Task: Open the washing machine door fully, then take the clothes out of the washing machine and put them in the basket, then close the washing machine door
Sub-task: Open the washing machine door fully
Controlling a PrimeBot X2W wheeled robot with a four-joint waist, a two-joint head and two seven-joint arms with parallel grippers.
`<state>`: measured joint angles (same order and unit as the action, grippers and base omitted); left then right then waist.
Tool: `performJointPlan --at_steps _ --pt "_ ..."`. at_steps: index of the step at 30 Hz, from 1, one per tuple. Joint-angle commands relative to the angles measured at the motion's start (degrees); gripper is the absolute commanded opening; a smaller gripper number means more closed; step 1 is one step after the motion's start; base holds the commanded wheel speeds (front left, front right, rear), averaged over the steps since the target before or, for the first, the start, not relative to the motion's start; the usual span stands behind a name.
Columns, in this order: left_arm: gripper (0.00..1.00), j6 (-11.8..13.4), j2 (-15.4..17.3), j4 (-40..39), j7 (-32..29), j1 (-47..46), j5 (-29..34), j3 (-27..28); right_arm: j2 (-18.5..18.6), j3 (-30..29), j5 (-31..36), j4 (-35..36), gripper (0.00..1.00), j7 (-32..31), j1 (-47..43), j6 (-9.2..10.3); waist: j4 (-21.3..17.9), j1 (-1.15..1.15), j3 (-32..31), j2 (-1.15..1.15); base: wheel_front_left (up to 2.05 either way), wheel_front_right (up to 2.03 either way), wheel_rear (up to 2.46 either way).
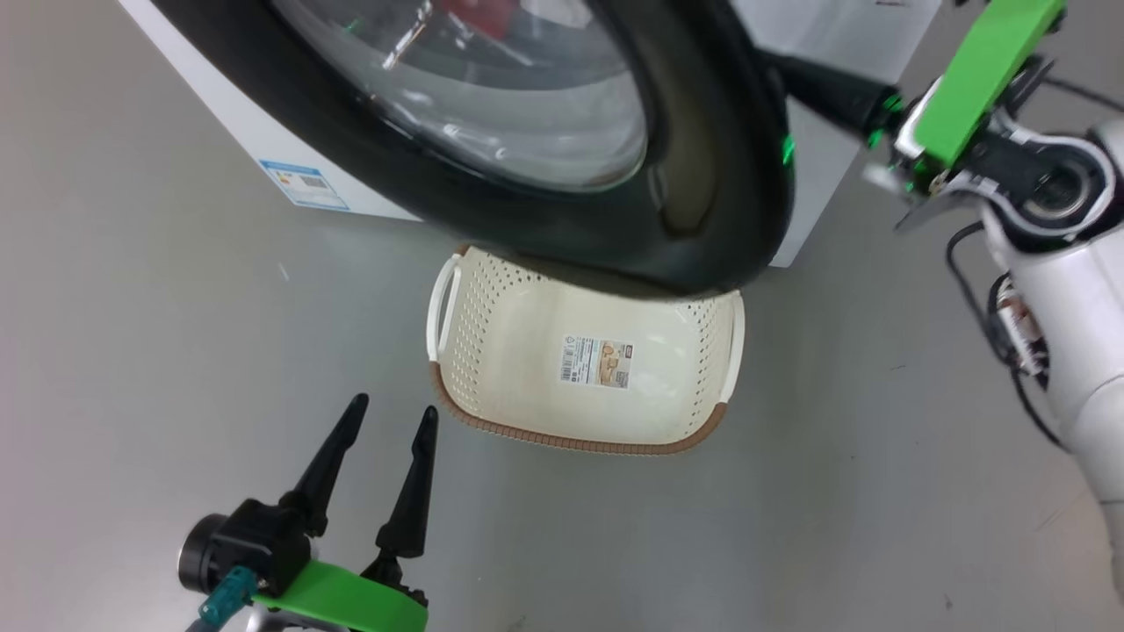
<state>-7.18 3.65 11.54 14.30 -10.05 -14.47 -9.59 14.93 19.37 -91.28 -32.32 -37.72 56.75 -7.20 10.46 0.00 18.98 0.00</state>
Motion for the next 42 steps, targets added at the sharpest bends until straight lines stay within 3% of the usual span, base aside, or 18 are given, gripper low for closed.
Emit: performJointPlan --at_steps 1,24,37,38,39,41,42 --pt "1.00 -0.31 0.69 -1.30 0.70 0.56 0.61 2.05 -1.66 0.84 -0.40 2.57 0.00 -0.50 -1.79 -0.29 -0.31 0.00 -0.59 0.00 0.00 0.00 0.00" --pt "1.00 -0.31 -0.03 -1.92 0.70 4.25 1.65 3.43 -4.84 5.37 -2.07 12.56 0.00 -4.70 -14.83 -0.29 -0.20 0.00 -5.77 0.00 0.00 0.00 0.00" --pt "1.00 -0.31 -0.36 -2.18 0.70 4.75 1.94 3.41 -5.05 3.80 0.68 13.75 0.01 0.01 -17.00 -0.29 -0.55 0.00 -7.26 0.00 0.00 0.00 0.00" --pt "1.00 -0.31 -0.37 -2.18 0.70 4.72 1.93 3.32 -4.91 3.53 0.98 13.78 0.24 0.64 -17.23 -0.29 -0.64 0.00 -7.35 0.00 0.00 0.00 0.00" --pt "1.00 -0.31 -0.37 -2.18 0.70 4.68 1.92 3.25 -4.64 3.21 1.52 13.92 0.38 1.52 -17.43 -0.29 -0.75 0.00 -7.42 0.00 0.00 0.00 0.00" --pt "1.00 -0.31 -0.38 -2.17 0.70 4.66 1.89 3.22 -4.15 2.67 2.41 13.96 0.57 3.16 -18.01 -0.29 -1.02 0.00 -7.68 0.00 0.00 0.00 0.00" --pt "1.00 -0.31 -0.38 -2.16 0.70 4.70 1.87 3.22 -3.78 2.55 2.96 14.02 0.73 3.85 -18.37 -0.29 -1.16 0.00 -7.81 0.00 0.00 0.00 0.00"
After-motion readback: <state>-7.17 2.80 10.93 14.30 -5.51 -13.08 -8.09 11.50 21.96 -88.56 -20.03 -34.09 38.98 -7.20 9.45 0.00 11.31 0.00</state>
